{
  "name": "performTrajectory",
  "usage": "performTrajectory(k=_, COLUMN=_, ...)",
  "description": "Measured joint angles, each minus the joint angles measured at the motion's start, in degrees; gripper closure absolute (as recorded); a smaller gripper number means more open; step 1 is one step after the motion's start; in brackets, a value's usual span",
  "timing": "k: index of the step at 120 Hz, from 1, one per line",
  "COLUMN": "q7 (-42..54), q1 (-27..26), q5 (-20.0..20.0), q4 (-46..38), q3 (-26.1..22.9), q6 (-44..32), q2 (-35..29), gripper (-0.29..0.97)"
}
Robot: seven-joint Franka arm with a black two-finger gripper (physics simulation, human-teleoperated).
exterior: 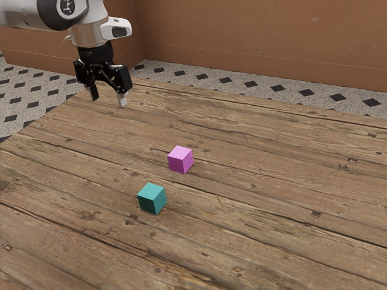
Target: Pick up the blue block with one arm, and put the blue block on the pink block with one arm
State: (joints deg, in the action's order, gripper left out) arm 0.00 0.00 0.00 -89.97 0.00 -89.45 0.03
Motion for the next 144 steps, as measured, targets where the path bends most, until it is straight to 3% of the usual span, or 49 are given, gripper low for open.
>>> performTrajectory(k=17, q7=0.69, q1=-0.02, q5=-2.15, q4=8.18, q3=0.23, q6=4.93, q2=0.18, gripper=0.0)
performTrajectory(k=20, q7=0.82, q1=0.34, q5=-2.35, q4=12.61, q3=-0.08, q6=6.2, q2=-0.33, gripper=0.0)
performTrajectory(k=30, q7=2.1, q1=6.25, q5=-2.03, q4=20.78, q3=-5.76, q6=9.69, q2=-2.07, gripper=0.0)
performTrajectory(k=40, q7=3.85, q1=8.53, q5=-0.48, q4=22.46, q3=-9.25, q6=11.64, q2=-0.91, gripper=0.0)
performTrajectory(k=61, q7=6.87, q1=5.53, q5=2.09, q4=21.2, q3=-9.55, q6=13.97, q2=1.4, gripper=0.0)
performTrajectory(k=73, q7=8.19, q1=4.76, q5=4.0, q4=14.35, q3=-9.56, q6=12.73, q2=0.38, gripper=0.0)
performTrajectory(k=84, q7=9.22, q1=7.82, q5=4.49, q4=-5.93, q3=-9.69, q6=7.52, q2=-12.1, gripper=0.0)
performTrajectory(k=98, q7=10.33, q1=12.49, q5=3.94, q4=-24.73, q3=-10.05, q6=-1.28, q2=-21.89, gripper=0.0)
performTrajectory(k=118, q7=11.62, q1=13.21, q5=3.52, q4=-32.2, q3=-9.79, q6=-10.02, q2=-23.48, gripper=0.0)
performTrajectory(k=144, q7=12.81, q1=13.65, q5=3.49, q4=-39.78, q3=-7.43, q6=-15.91, q2=-22.97, gripper=0.0)
